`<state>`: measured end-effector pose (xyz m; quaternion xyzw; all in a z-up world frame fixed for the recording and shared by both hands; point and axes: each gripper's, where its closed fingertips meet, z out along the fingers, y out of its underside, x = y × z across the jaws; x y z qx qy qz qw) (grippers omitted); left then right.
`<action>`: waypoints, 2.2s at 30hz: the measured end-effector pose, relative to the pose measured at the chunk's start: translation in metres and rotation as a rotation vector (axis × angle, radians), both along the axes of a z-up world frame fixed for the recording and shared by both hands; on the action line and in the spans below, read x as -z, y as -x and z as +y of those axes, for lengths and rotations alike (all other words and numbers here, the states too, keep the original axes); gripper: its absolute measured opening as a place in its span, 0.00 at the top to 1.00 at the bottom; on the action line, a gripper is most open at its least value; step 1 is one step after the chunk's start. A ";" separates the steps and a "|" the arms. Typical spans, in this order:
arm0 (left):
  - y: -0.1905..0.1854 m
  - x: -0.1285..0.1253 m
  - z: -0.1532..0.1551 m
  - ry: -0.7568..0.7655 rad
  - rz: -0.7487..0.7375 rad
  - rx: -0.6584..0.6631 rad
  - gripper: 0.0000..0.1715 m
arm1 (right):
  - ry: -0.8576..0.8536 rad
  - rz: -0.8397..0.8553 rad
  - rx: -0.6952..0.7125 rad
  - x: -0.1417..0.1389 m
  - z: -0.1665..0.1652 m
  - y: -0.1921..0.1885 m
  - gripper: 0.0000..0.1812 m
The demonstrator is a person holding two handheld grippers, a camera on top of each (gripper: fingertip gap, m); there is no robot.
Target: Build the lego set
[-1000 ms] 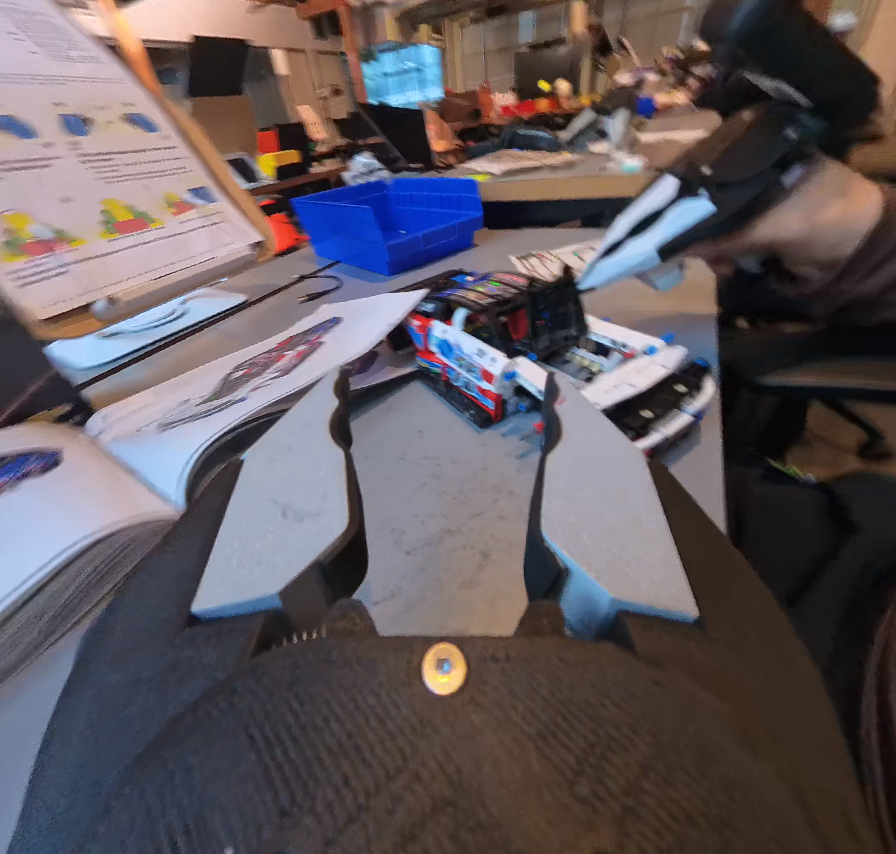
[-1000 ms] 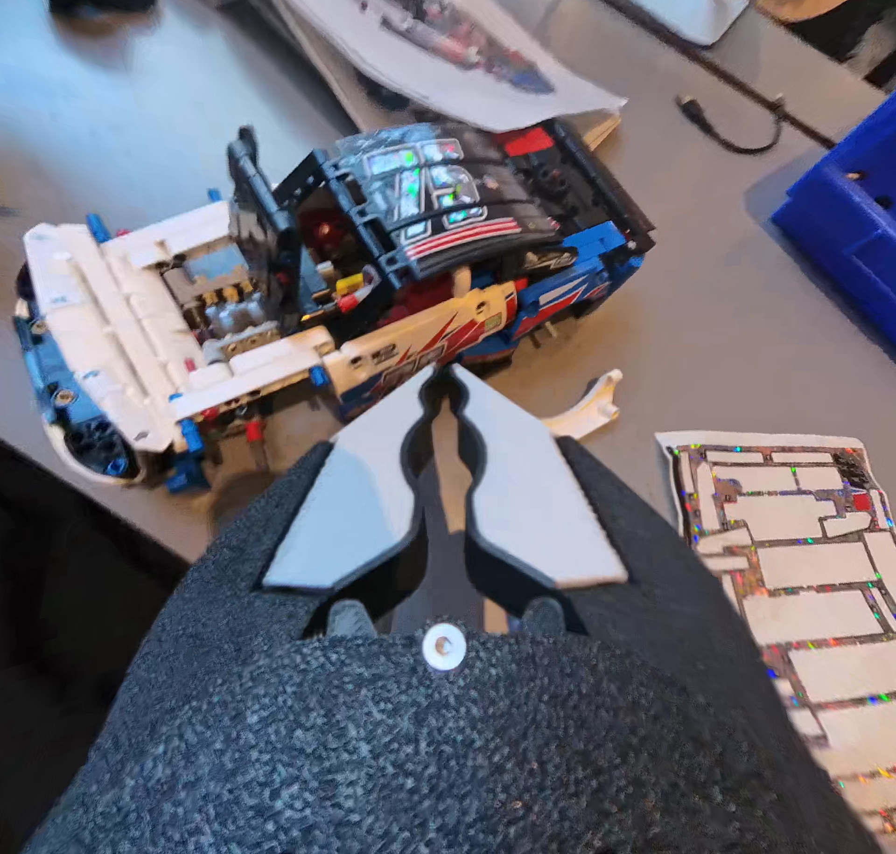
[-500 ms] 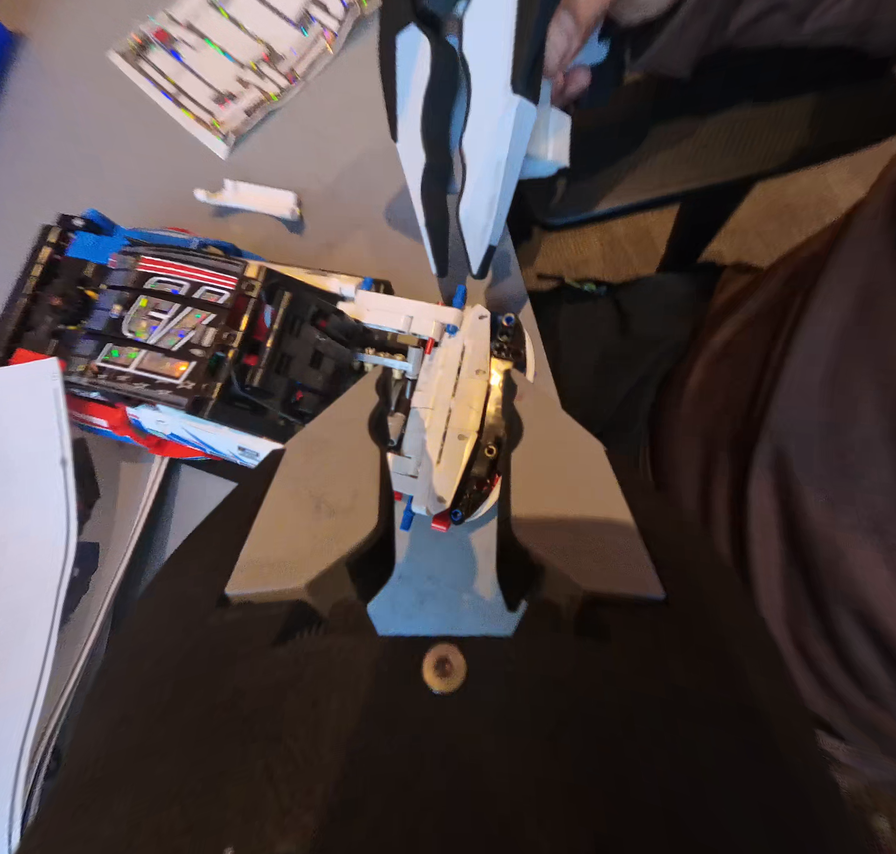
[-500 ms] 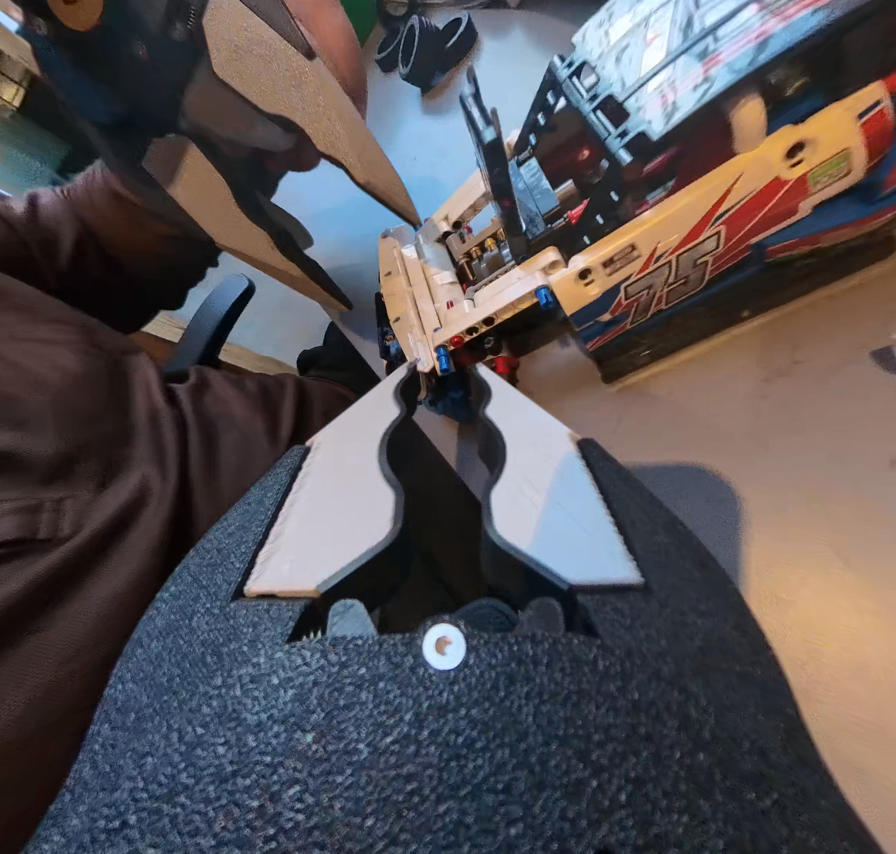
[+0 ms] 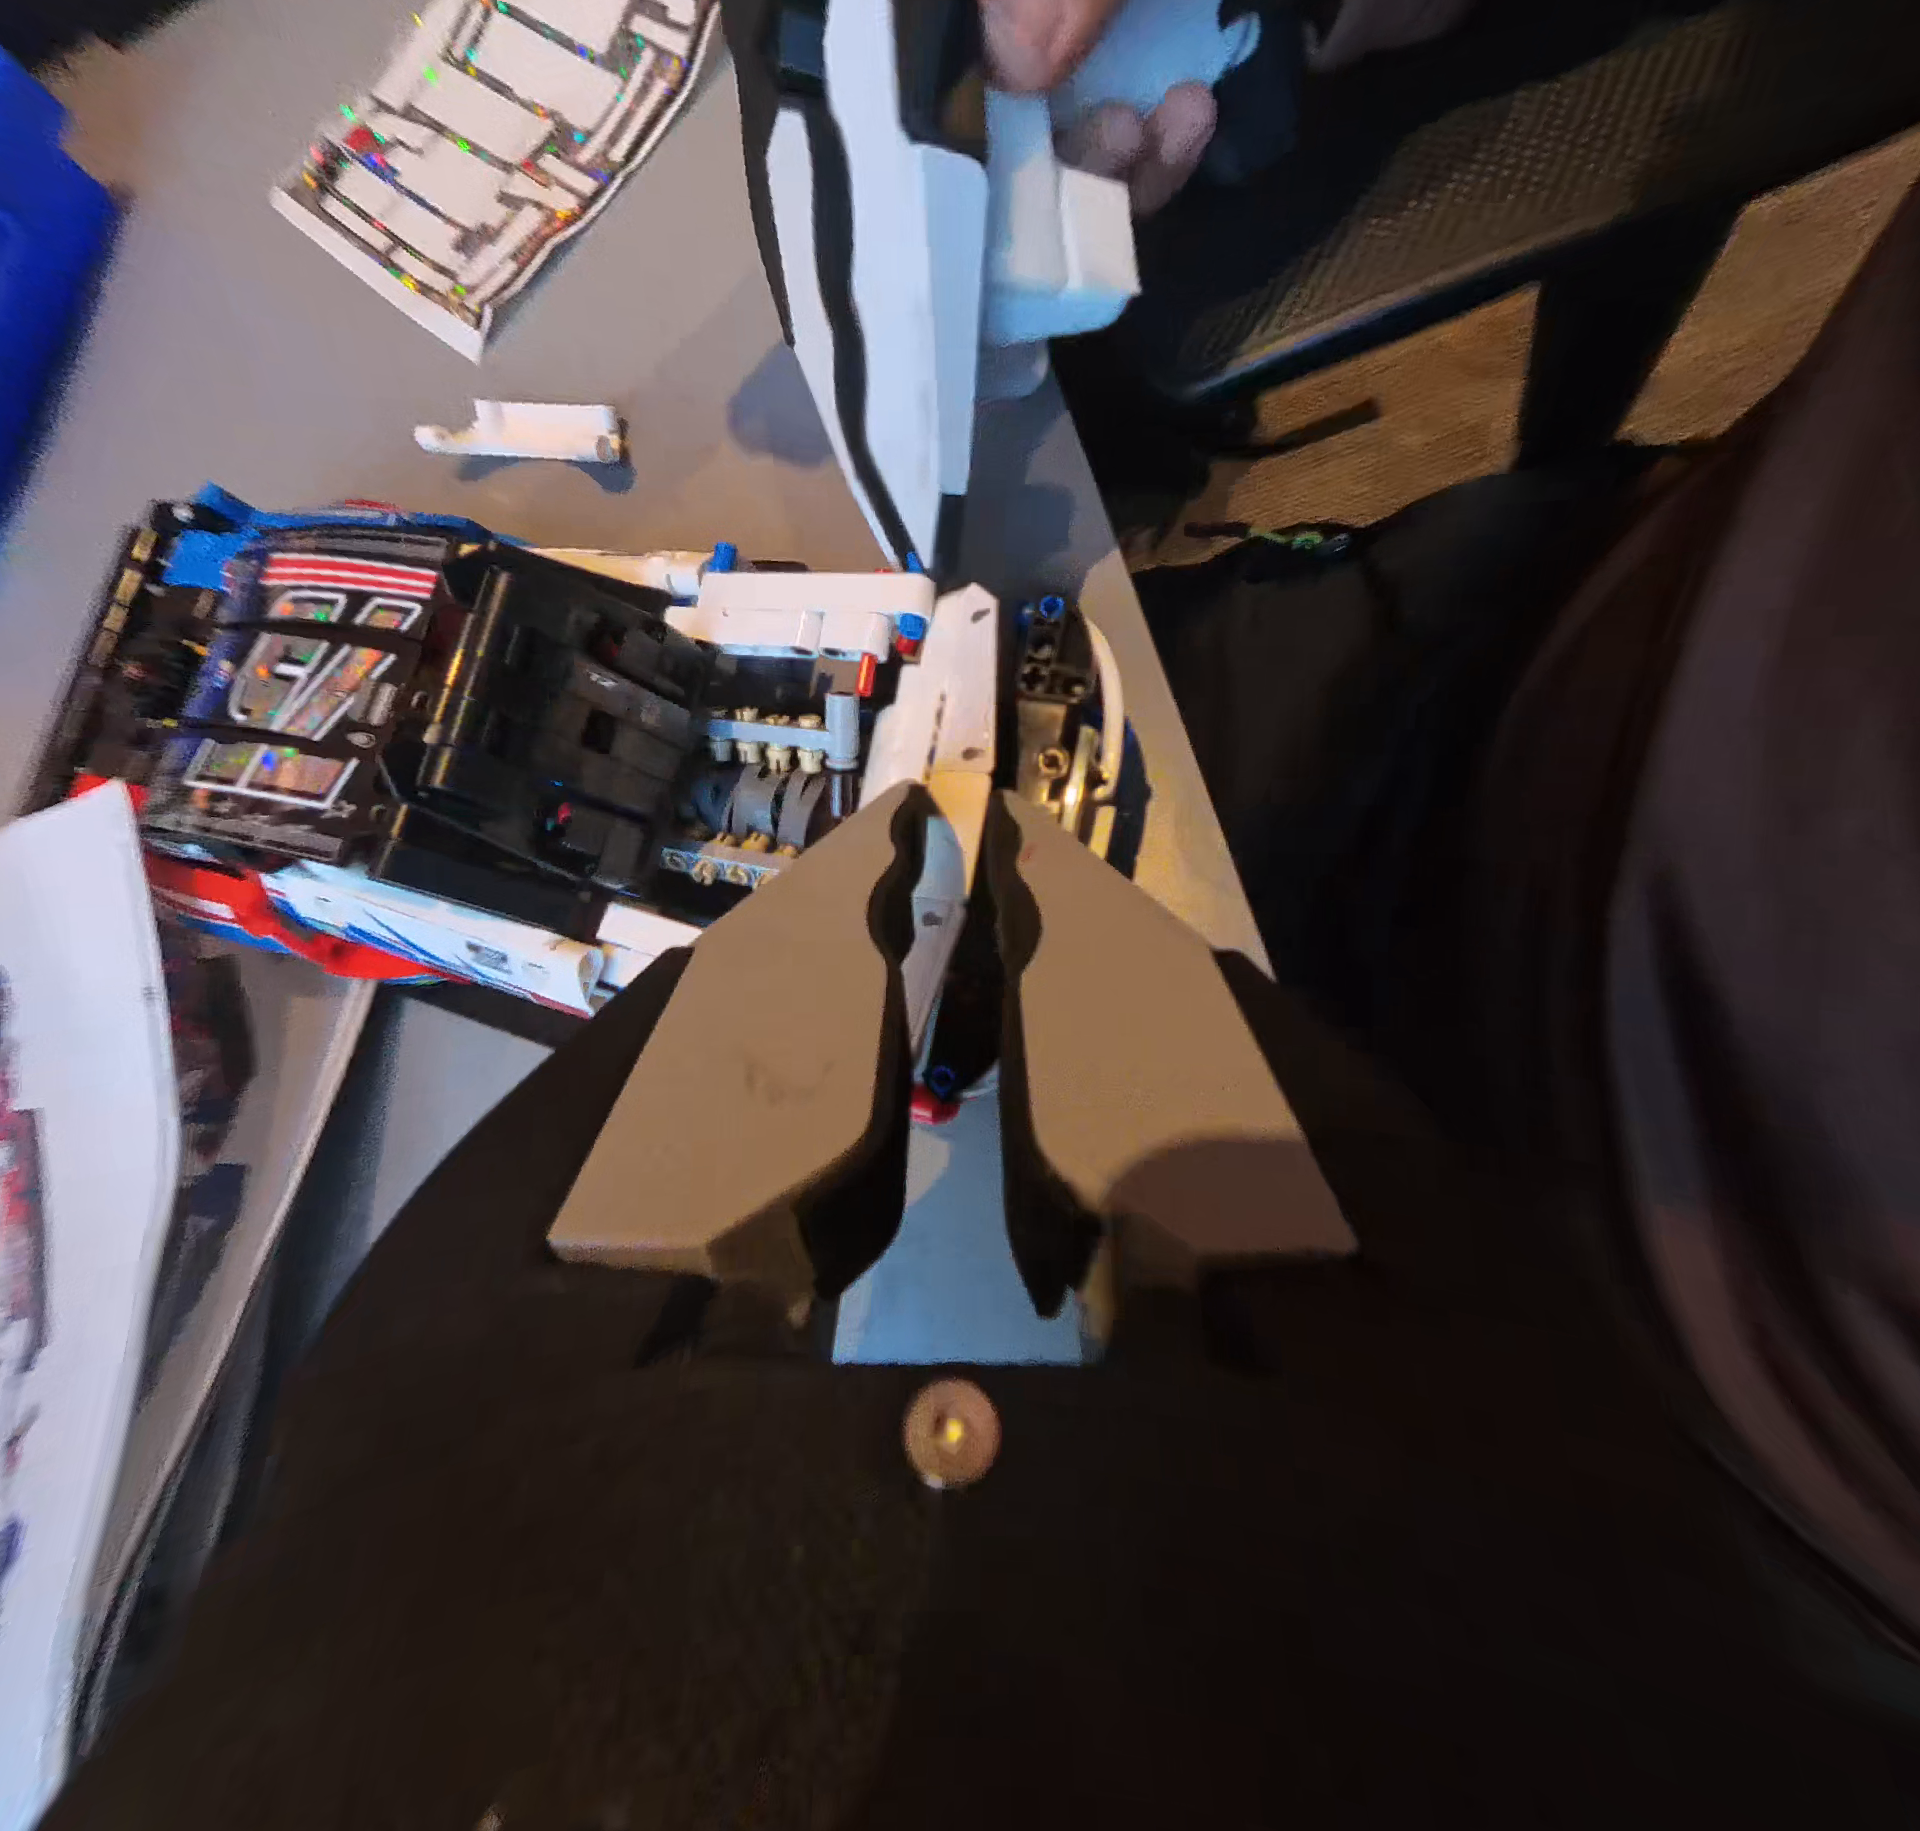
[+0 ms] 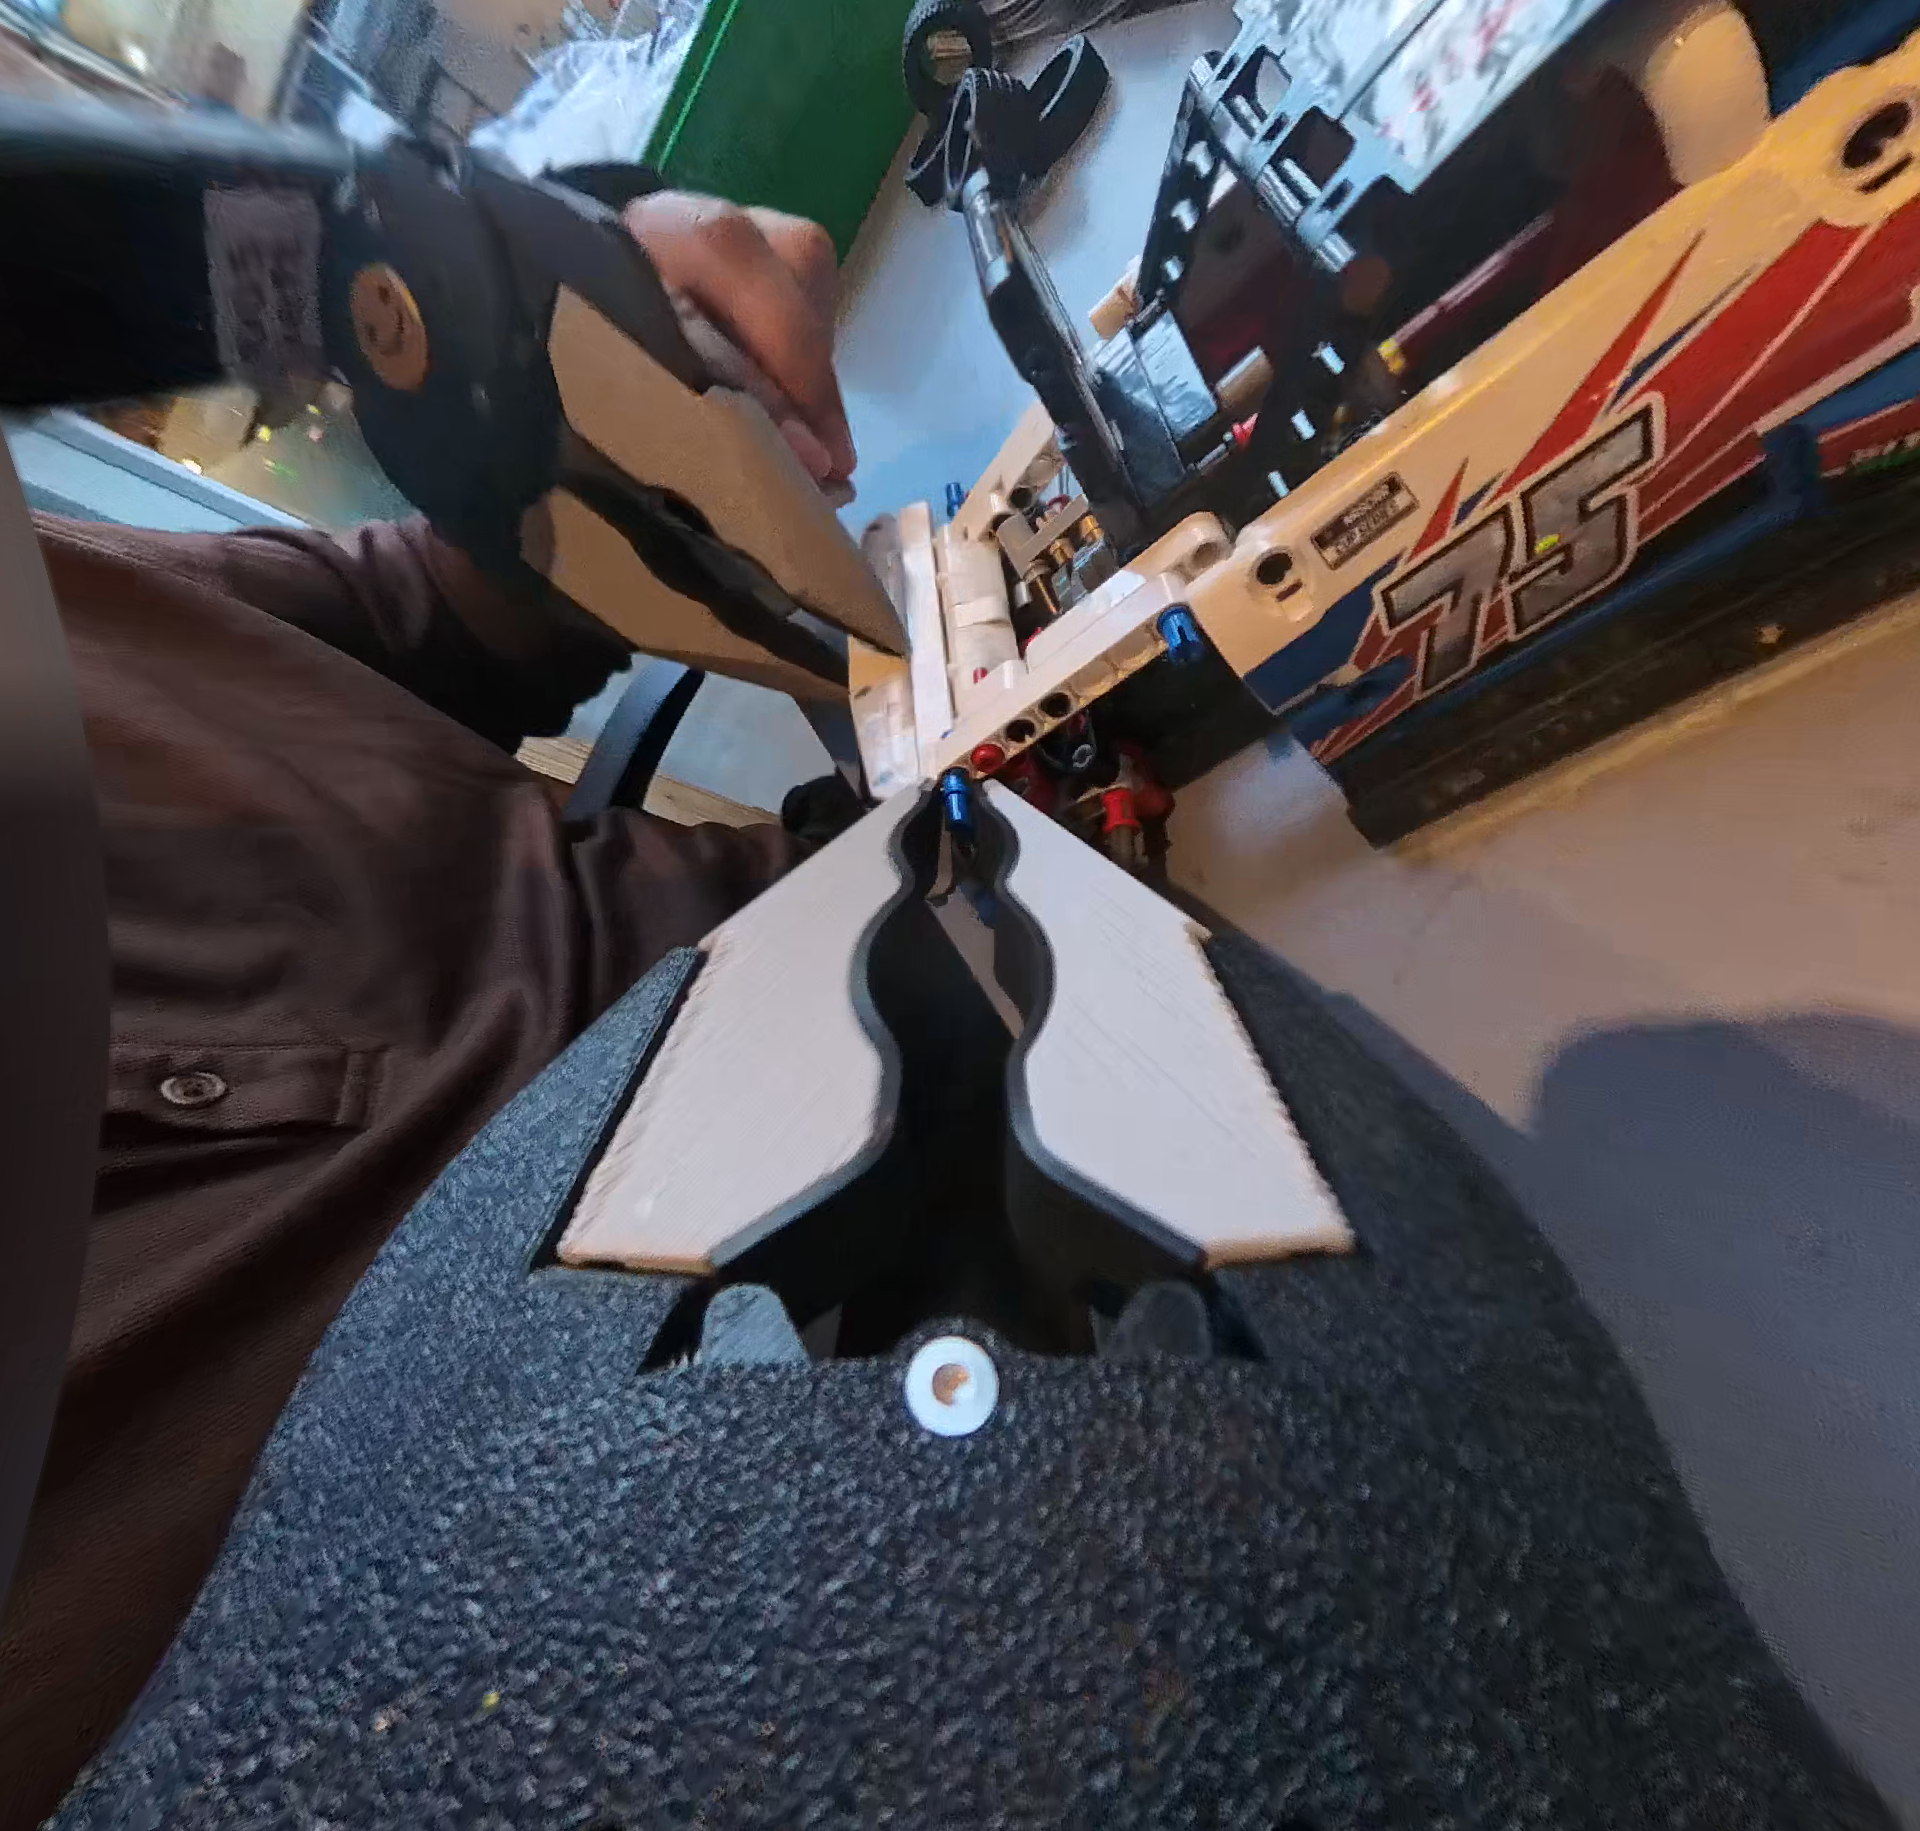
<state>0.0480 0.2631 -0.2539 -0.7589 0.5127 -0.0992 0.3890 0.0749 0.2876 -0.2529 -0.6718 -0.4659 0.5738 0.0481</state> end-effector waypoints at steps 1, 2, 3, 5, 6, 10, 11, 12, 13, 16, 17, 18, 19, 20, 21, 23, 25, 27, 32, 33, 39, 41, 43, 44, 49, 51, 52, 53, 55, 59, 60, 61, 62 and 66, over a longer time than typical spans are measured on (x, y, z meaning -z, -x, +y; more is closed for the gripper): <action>0.001 0.002 0.000 -0.054 0.033 -0.003 0.95 | 0.023 0.004 0.002 0.000 0.000 0.000 0.97; 0.001 0.002 -0.001 -0.111 0.057 0.001 0.95 | 0.046 0.007 0.003 0.000 0.000 0.000 0.97; 0.000 0.002 -0.001 -0.178 0.088 0.007 0.95 | 0.065 0.007 0.005 0.000 0.000 0.001 0.97; 0.002 0.000 0.001 -0.355 0.173 0.005 0.98 | 0.079 0.006 0.007 0.000 0.000 0.001 0.97; 0.001 -0.002 0.000 -0.433 0.199 0.006 0.98 | 0.076 0.006 0.009 0.000 0.000 0.002 0.97; 0.001 0.000 -0.006 -0.624 0.260 -0.001 0.98 | 0.081 0.003 0.011 0.001 -0.001 0.003 0.97; 0.000 -0.001 -0.008 -0.649 0.259 -0.005 0.99 | 0.091 0.003 0.011 0.001 -0.001 0.003 0.97; -0.001 -0.001 -0.008 -0.659 0.249 -0.018 0.99 | 0.100 0.004 0.011 0.001 -0.001 0.002 0.97; -0.001 -0.001 -0.007 -0.664 0.236 -0.042 0.99 | 0.106 0.004 0.012 0.001 0.000 0.002 0.97; -0.005 -0.004 -0.008 -0.594 0.130 -0.097 0.95 | 0.105 0.004 0.011 0.000 -0.001 0.002 0.97; -0.005 -0.007 -0.007 -0.534 0.054 -0.126 0.88 | 0.102 0.005 0.009 0.000 -0.001 0.002 0.96; -0.005 -0.010 -0.006 -0.452 -0.014 -0.148 0.79 | 0.099 0.005 0.008 0.000 -0.001 0.002 0.95; -0.003 -0.015 -0.004 -0.372 -0.075 -0.162 0.75 | 0.096 0.005 0.007 -0.001 -0.002 0.002 0.95; 0.001 -0.021 0.000 -0.308 -0.128 -0.175 0.74 | 0.093 0.004 0.006 -0.001 -0.002 0.002 0.95; 0.003 -0.027 0.002 -0.247 -0.172 -0.164 0.72 | 0.091 0.003 0.006 0.000 -0.002 0.002 0.95; 0.004 -0.030 0.005 -0.075 -0.206 -0.095 0.72 | 0.096 0.002 0.003 0.001 -0.002 0.002 0.95; 0.004 -0.034 0.009 0.077 -0.229 -0.037 0.74 | 0.107 0.000 -0.005 0.002 -0.004 0.002 0.95; 0.001 -0.036 0.014 0.204 -0.238 0.013 0.77 | 0.122 0.004 -0.005 0.002 -0.004 0.002 0.95; -0.002 -0.015 0.010 0.334 -0.077 0.095 0.71 | 0.136 0.013 0.008 0.001 -0.002 0.002 0.97; -0.002 -0.011 0.010 0.330 -0.055 0.100 0.71 | 0.139 0.014 0.008 0.001 -0.002 0.002 0.97; -0.009 0.008 0.004 0.329 0.022 0.132 0.72 | 0.175 0.026 0.006 0.001 -0.001 0.003 0.97; -0.011 0.007 0.002 0.332 0.007 0.144 0.76 | 0.186 0.026 0.004 0.001 -0.002 0.003 0.97; -0.011 0.007 0.000 0.335 0.005 0.158 0.78 | 0.192 0.025 0.003 0.001 -0.002 0.003 0.97; -0.011 0.007 0.000 0.338 0.005 0.160 0.78 | 0.193 0.024 0.002 0.001 -0.002 0.004 0.97; -0.005 0.004 0.006 0.353 0.020 0.168 0.78 | 0.197 0.022 0.000 0.001 -0.002 0.004 0.97; -0.003 0.002 0.009 0.337 0.020 0.170 0.78 | 0.209 0.026 0.001 0.001 -0.002 0.003 0.97; -0.003 0.003 0.009 0.313 0.035 0.174 0.78 | 0.213 0.026 0.002 0.001 -0.002 0.003 0.97; -0.002 0.006 0.007 0.294 0.064 0.178 0.78 | 0.213 0.025 0.001 0.001 -0.001 0.003 0.97; -0.002 0.005 0.006 0.268 0.068 0.173 0.78 | 0.193 0.021 0.003 -0.001 0.000 -0.001 0.95; 0.002 0.003 0.007 0.200 0.044 0.143 0.78 | 0.095 0.080 0.065 -0.020 0.016 -0.005 0.89; 0.003 0.001 0.008 0.152 0.052 0.138 0.78 | 0.065 0.103 0.076 -0.027 0.018 -0.004 0.88; 0.004 -0.001 0.008 0.097 0.070 0.134 0.78 | 0.033 0.117 0.077 -0.033 0.016 -0.001 0.87; 0.003 -0.004 0.007 0.043 0.087 0.137 0.78 | -0.005 0.121 0.067 -0.036 0.012 0.003 0.86; -0.003 -0.014 0.001 -0.155 0.153 0.140 0.78 | -0.216 0.061 0.035 -0.030 -0.007 0.024 0.83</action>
